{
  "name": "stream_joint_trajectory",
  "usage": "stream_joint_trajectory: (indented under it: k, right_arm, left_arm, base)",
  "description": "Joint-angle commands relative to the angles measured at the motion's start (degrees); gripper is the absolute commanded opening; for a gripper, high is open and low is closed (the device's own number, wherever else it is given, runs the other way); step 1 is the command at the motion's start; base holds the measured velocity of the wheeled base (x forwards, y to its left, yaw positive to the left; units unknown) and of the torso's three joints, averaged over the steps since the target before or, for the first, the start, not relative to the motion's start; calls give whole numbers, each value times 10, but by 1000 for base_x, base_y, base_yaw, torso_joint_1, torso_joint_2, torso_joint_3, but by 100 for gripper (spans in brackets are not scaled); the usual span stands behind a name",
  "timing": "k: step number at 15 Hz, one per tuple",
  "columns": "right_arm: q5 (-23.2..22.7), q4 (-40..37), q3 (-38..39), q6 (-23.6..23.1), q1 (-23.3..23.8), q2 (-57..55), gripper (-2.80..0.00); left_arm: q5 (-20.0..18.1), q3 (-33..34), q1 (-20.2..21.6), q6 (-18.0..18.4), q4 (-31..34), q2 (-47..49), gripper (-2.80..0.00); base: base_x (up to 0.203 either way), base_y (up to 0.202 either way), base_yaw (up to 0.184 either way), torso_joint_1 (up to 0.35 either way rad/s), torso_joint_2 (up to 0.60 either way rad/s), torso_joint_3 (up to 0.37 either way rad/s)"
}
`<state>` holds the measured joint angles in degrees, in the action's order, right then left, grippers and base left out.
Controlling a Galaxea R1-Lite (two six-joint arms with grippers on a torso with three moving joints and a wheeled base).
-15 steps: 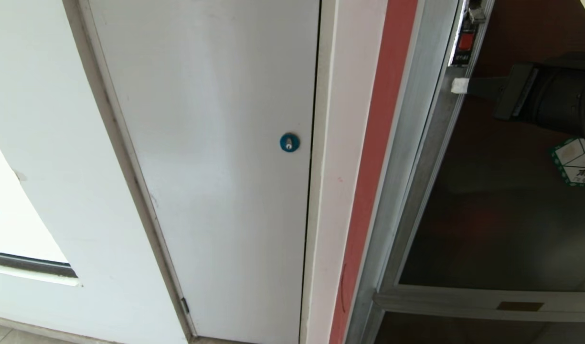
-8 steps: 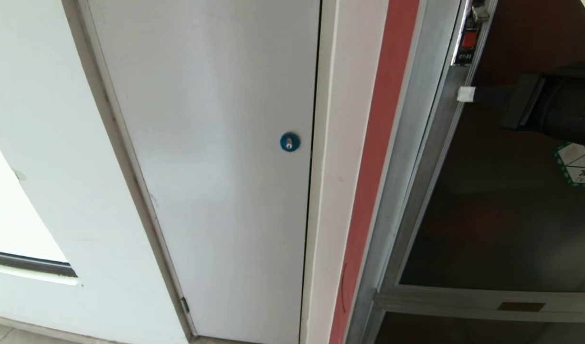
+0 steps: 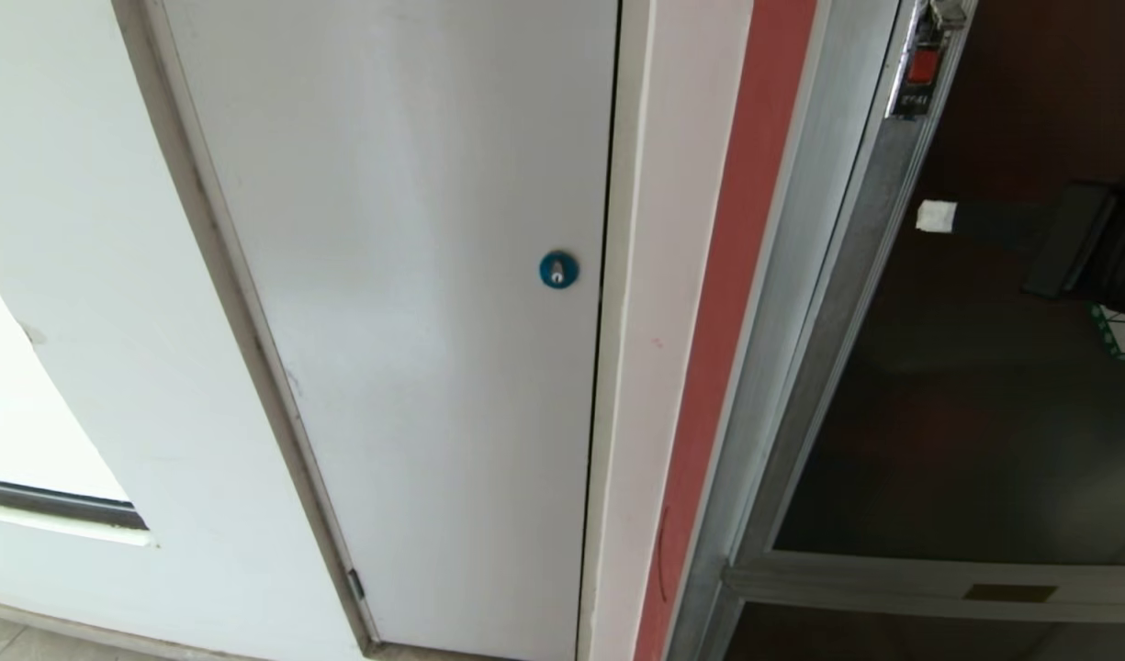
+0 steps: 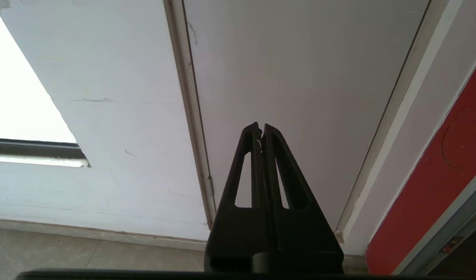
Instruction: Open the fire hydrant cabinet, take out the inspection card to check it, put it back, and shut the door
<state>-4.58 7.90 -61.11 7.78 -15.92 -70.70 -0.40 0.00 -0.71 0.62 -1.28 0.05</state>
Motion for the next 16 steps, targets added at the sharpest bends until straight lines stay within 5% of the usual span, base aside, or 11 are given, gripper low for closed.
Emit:
stream_joint_trajectory:
  k: [1,8,16]
  right_arm:
    - [-7,2,1,0,-18,34,-280]
    - [-28,0,-43,0,-27,33,-280]
    - [-51,-64,-191,-1,-30,-34,-280]
  left_arm:
    - [1,8,0,0,0,0,-280]
    - [0,8,0,0,0,0,-280]
    - [0,8,0,0,0,0,-280]
  base:
    - [0,0,0,0,0,0]
    - [0,0,0,0,0,0]
    - [0,0,0,0,0,0]
